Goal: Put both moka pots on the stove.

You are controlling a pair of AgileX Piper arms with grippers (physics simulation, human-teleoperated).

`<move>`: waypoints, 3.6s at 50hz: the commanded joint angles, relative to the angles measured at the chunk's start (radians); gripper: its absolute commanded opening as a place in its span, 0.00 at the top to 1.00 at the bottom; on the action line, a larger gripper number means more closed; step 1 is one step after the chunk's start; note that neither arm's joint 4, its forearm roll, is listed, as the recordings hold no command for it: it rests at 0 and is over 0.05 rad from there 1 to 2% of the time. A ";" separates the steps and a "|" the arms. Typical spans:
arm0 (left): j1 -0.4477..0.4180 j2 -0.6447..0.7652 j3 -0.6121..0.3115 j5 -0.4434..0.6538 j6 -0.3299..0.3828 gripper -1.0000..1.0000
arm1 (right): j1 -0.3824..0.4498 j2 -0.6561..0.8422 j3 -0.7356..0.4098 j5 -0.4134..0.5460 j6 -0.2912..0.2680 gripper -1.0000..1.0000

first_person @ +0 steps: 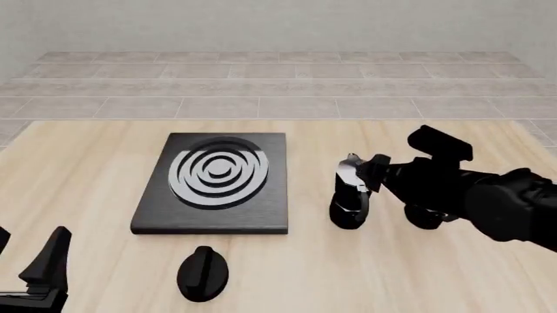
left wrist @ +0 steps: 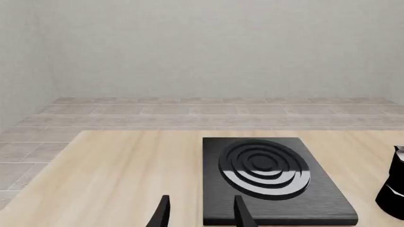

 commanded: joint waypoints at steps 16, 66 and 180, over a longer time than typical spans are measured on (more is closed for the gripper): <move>0.000 0.000 0.000 0.000 0.000 0.00 | 0.028 0.052 0.004 -0.039 0.026 0.00; 0.000 0.000 0.000 0.000 0.000 0.00 | 0.072 0.138 0.035 -0.110 0.080 0.00; -0.001 0.004 0.003 -0.006 0.000 0.00 | 0.346 0.505 -0.649 -0.325 -0.625 1.00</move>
